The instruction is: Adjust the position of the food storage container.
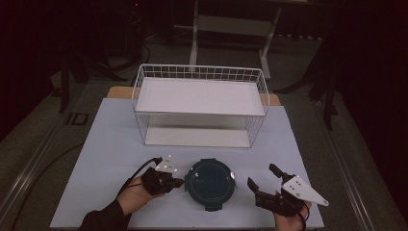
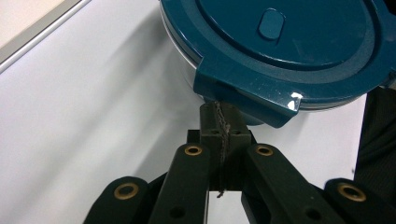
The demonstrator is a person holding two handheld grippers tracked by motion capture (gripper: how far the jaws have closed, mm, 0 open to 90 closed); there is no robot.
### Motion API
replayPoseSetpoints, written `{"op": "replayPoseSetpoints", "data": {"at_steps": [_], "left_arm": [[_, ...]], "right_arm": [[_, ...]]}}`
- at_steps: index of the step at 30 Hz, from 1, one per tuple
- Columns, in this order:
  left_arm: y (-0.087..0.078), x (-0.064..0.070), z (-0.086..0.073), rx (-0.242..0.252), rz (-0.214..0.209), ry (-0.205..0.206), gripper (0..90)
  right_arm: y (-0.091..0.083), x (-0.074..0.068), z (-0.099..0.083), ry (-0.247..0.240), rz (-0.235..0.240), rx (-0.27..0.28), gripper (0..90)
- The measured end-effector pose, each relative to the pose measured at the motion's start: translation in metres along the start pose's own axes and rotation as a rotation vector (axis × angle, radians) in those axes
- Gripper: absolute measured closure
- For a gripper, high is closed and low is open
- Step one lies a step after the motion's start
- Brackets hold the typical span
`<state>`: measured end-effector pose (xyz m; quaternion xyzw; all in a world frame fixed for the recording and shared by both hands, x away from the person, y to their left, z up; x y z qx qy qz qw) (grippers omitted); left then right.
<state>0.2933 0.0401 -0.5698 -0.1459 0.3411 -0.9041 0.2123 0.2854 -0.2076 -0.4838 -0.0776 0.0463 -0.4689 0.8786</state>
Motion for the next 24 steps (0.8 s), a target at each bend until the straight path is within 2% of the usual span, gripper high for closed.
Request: {"op": "replayPoseSetpoints", "data": {"at_steps": [7,14,24], "left_arm": [[0.013,0.003,0.012,0.000,-0.017,0.017,89.4],[0.020,0.006,0.018,0.002,-0.029,0.014,89.4],[0.026,0.012,0.024,0.004,-0.042,0.032,89.3]], "right_arm": [[0.000,0.000,-0.001,0.000,0.002,-0.001,12.8],[0.000,-0.001,-0.001,0.000,0.006,-0.004,12.8],[0.000,-0.002,-0.001,-0.001,0.009,-0.006,12.8]]}}
Point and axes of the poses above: each handheld gripper's, and its own axes: y roughly forward along the jaws, z roughly out of its top, x roughly to its right, the point moved 10 cm from there along y, roughly forward along the jaws, and after that the axes turned 4 degrees about x, right-handed, at the moved point
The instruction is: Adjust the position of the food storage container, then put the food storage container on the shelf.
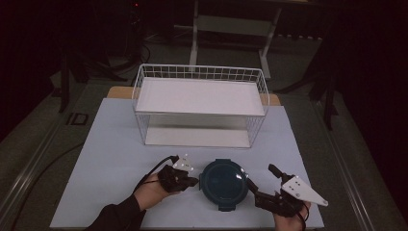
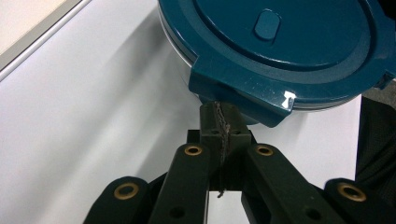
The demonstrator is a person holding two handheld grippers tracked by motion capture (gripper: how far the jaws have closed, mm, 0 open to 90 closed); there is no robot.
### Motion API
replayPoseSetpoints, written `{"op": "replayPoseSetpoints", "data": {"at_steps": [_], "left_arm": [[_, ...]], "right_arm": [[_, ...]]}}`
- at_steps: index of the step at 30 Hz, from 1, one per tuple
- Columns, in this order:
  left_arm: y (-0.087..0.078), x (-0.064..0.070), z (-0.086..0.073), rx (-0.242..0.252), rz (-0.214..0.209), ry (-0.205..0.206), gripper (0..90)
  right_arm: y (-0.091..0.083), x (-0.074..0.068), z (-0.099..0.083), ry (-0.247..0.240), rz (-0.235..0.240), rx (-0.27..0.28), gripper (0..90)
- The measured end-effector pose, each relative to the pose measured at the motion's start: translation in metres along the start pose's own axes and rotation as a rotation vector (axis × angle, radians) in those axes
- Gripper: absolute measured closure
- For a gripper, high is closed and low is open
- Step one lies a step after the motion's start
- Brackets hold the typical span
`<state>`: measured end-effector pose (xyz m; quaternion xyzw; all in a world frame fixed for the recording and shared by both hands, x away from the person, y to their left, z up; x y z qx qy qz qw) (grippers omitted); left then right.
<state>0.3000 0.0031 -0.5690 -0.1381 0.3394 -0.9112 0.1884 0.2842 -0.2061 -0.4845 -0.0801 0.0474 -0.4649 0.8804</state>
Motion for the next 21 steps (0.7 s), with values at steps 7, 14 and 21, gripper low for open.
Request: {"op": "replayPoseSetpoints", "data": {"at_steps": [7,14,21], "left_arm": [[-0.016,-0.005,0.004,0.058,0.029,0.000,60.5],[-0.044,-0.005,0.016,0.158,-0.018,-0.142,25.7],[-0.053,0.000,0.033,0.201,-0.024,-0.181,0.9]], "right_arm": [[-0.001,0.000,0.000,0.003,0.003,-0.002,13.2],[0.000,-0.003,0.001,-0.009,0.011,-0.001,13.2],[0.000,-0.007,0.006,-0.028,0.029,0.000,13.2]]}}
Point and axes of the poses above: each handheld gripper's, and its own axes: y roughly forward along the jaws, z roughly out of its top, x roughly to its right, the point moved 10 cm from there along y, roughly forward along the jaws, and after that the axes turned 4 degrees about x, right-handed, at the moved point
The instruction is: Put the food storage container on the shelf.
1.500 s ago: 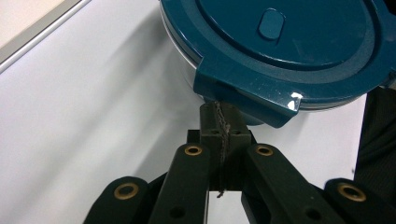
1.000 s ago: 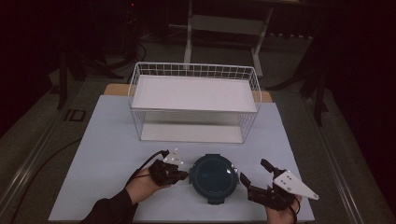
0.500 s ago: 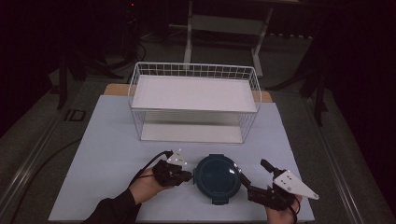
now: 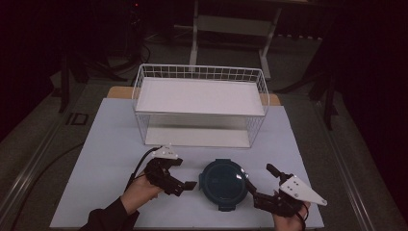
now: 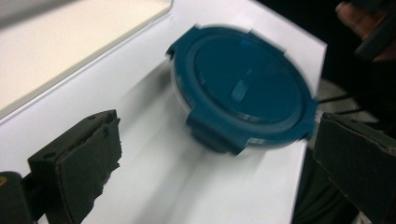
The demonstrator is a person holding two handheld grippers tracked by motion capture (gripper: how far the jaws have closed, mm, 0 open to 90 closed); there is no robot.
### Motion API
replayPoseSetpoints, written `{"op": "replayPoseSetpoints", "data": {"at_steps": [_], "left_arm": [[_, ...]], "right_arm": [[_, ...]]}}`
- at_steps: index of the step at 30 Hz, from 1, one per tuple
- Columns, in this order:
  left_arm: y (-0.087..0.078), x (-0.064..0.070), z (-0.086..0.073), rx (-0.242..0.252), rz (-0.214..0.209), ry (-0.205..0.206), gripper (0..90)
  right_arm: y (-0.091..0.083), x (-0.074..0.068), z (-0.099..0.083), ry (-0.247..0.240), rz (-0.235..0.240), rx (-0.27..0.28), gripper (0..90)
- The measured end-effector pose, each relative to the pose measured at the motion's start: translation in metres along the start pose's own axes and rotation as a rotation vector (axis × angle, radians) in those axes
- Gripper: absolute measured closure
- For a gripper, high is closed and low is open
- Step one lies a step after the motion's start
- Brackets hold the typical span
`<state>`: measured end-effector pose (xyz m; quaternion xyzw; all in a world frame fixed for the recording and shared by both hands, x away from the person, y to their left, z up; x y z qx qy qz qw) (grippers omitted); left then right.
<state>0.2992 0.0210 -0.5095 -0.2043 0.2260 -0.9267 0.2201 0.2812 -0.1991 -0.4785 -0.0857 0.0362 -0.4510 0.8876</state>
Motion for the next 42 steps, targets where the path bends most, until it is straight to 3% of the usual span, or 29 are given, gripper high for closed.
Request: {"op": "replayPoseSetpoints", "data": {"at_steps": [5,9,10,12,13,14,15,17,18,20,23,24,26,27,28,29,30,31,32,33,36,42], "left_arm": [[0.000,0.002,0.011,0.013,-0.003,-0.029,0.9],[0.010,-0.001,0.015,-0.011,-0.002,-0.098,1.0],[0.010,-0.001,0.015,-0.011,-0.002,-0.098,1.0],[0.019,-0.004,0.013,-0.021,-0.019,-0.166,1.1],[0.019,-0.004,0.013,-0.021,-0.019,-0.166,1.5],[0.026,-0.008,0.010,-0.030,-0.026,-0.236,2.3],[0.026,-0.008,0.010,-0.030,-0.026,-0.236,2.3],[0.035,-0.016,0.003,-0.046,-0.008,-0.291,2.3],[0.035,-0.016,0.003,-0.046,-0.008,-0.291,2.3],[0.042,-0.019,-0.002,-0.057,0.009,-0.315,2.2],[0.051,-0.019,-0.012,-0.084,-0.037,-0.382,2.3],[0.051,-0.019,-0.012,-0.084,-0.037,-0.382,2.3],[0.053,-0.017,-0.016,-0.102,-0.063,-0.399,2.3],[0.054,-0.016,-0.017,-0.114,-0.063,-0.410,2.3],[0.056,-0.018,-0.020,-0.141,-0.033,-0.442,2.4],[0.056,-0.018,-0.020,-0.141,-0.033,-0.442,3.8],[0.056,-0.019,-0.023,-0.157,-0.031,-0.493,7.1],[0.056,-0.019,-0.023,-0.157,-0.031,-0.493,8.8],[0.056,-0.018,-0.024,-0.157,-0.048,-0.512,8.8],[0.055,-0.015,-0.026,-0.158,-0.080,-0.560,11.0],[0.055,-0.013,-0.028,-0.161,-0.101,-0.592,16.4],[0.057,-0.012,-0.036,-0.155,-0.172,-0.723,29.9]], "right_arm": [[0.000,-0.005,0.007,-0.010,0.026,-0.002,14.0],[0.001,-0.004,0.014,0.010,0.035,-0.003,13.8],[0.001,-0.004,0.014,0.010,0.035,-0.003,13.8],[0.004,-0.002,0.015,0.005,0.046,-0.026,13.6],[0.004,-0.002,0.015,0.005,0.046,-0.026,13.6],[0.006,-0.001,0.014,0.016,0.064,-0.040,14.4],[0.006,-0.001,0.013,0.016,0.067,-0.048,15.1],[0.006,-0.001,0.010,0.021,0.077,-0.073,16.2],[0.006,-0.001,0.010,0.021,0.077,-0.073,16.2],[0.005,-0.003,0.005,0.048,0.103,-0.104,15.8],[0.007,-0.002,0.000,0.098,0.130,-0.138,10.8],[0.009,-0.002,-0.003,0.114,0.145,-0.149,10.6],[0.011,0.000,-0.005,0.125,0.136,-0.164,10.6],[0.014,0.004,-0.007,0.137,0.089,-0.167,10.6],[0.016,0.007,-0.012,0.161,0.084,-0.191,10.3],[0.016,0.007,-0.013,0.166,0.083,-0.187,10.3],[0.016,0.007,-0.014,0.164,0.088,-0.187,10.3],[0.016,0.006,-0.014,0.163,0.094,-0.191,10.3],[0.016,0.006,-0.014,0.163,0.094,-0.191,10.3],[0.016,0.005,-0.014,0.169,0.103,-0.191,10.3],[0.016,0.005,-0.016,0.181,0.102,-0.205,10.4],[0.016,0.005,-0.024,0.197,0.104,-0.242,11.6]]}}
Point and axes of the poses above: each handheld gripper's, and its own axes: y roughly forward along the jaws, z roughly out of its top, x roughly to its right, the point moved 10 cm from there along y, roughly forward along the jaws, and after that the axes turned 4 degrees about x, right-handed, at the moved point
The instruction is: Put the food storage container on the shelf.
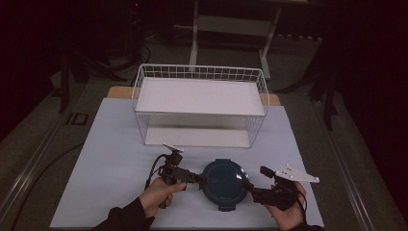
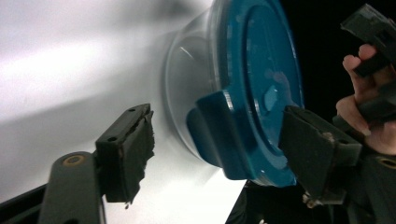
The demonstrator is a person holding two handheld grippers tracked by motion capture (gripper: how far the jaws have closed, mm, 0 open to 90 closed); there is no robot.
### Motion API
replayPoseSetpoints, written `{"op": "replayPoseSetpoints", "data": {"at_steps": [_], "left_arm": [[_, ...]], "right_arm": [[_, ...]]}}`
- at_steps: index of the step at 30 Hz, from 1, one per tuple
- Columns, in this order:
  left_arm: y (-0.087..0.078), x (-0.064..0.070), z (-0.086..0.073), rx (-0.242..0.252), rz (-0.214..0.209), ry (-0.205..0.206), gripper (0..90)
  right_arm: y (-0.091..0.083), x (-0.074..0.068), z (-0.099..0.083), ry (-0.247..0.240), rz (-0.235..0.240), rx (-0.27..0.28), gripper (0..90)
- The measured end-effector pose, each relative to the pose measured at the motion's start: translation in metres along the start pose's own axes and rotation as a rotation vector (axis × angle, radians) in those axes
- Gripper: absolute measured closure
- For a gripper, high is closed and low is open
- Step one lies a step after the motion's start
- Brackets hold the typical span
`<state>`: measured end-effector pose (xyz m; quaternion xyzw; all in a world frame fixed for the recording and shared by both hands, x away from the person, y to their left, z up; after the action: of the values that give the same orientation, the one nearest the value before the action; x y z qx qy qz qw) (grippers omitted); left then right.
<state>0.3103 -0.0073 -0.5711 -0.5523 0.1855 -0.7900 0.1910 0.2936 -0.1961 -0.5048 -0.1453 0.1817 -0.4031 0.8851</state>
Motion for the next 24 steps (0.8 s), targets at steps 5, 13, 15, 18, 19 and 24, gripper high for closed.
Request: {"op": "replayPoseSetpoints", "data": {"at_steps": [5,13,15,18,19,24], "left_arm": [[0.004,-0.001,-0.004,-0.014,-0.067,-0.067,43.9],[0.006,0.003,-0.006,-0.016,-0.096,-0.026,52.3],[0.006,0.005,-0.007,-0.009,-0.089,0.003,52.4],[0.005,0.010,-0.008,-0.006,-0.084,0.041,54.2],[0.004,0.011,-0.009,-0.008,-0.087,0.054,54.2],[0.001,0.017,-0.013,-0.006,-0.085,0.140,56.0]], "right_arm": [[-0.001,-0.001,0.001,-0.003,0.006,-0.001,12.9],[-0.001,0.005,-0.008,0.041,0.008,-0.055,15.4],[-0.002,0.009,-0.010,0.060,0.001,-0.068,15.4],[0.000,0.013,-0.019,0.152,0.040,-0.115,15.5],[0.000,0.013,-0.019,0.152,0.040,-0.115,15.5],[0.005,0.014,-0.033,0.305,0.155,-0.189,19.3]]}}
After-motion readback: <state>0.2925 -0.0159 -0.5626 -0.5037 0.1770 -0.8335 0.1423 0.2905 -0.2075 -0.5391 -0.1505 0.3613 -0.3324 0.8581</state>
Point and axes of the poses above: each handheld gripper's, and its own axes: y roughly forward along the jaws, z roughly out of its top, x roughly to its right, the point moved 10 cm from there along y, roughly forward along the jaws, and after that the axes turned 4 degrees about x, right-handed, at the moved point
